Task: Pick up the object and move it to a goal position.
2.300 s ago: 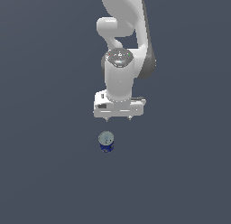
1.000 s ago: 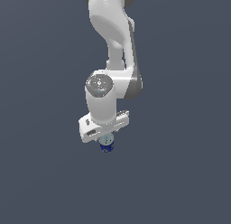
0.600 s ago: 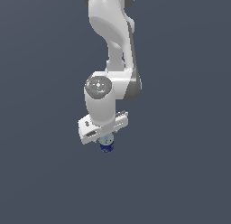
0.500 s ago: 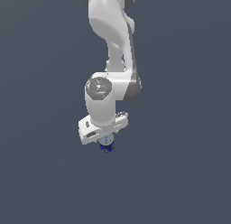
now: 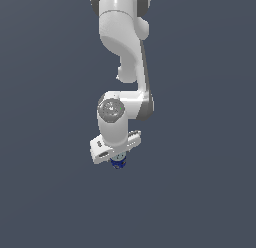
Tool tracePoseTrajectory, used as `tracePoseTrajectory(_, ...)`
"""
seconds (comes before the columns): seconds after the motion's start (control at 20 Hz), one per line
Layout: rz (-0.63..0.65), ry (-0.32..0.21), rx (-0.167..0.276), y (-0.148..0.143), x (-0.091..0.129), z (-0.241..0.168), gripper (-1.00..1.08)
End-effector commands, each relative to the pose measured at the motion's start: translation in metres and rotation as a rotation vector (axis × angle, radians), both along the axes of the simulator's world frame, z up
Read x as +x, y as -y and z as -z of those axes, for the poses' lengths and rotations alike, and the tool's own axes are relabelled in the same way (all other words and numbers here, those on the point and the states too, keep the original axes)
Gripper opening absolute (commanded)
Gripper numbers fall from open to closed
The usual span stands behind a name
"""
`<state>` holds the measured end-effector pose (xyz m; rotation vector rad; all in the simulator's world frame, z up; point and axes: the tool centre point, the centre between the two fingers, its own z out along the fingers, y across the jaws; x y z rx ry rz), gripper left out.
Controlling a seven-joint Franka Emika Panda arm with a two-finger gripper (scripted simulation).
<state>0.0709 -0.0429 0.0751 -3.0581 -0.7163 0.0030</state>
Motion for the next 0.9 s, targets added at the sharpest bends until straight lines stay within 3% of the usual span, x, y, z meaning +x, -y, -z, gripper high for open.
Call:
tracePoseTrajectory(0.0, 0.0, 0.002, 0.0, 0.0002, 0.0013, 0.0019, 1.0)
tracePoseTrajectory(0.1, 0.0, 0.002, 0.0, 0.0001, 0.0018, 0.0009, 1.0)
tracePoseTrajectory(0.15, 0.0, 0.002, 0.0, 0.0001, 0.0018, 0.0009, -1.0)
tracePoseTrajectory(0.85, 0.0, 0.0, 0.0, 0.0051, 0.0009, -0.004, -1.0)
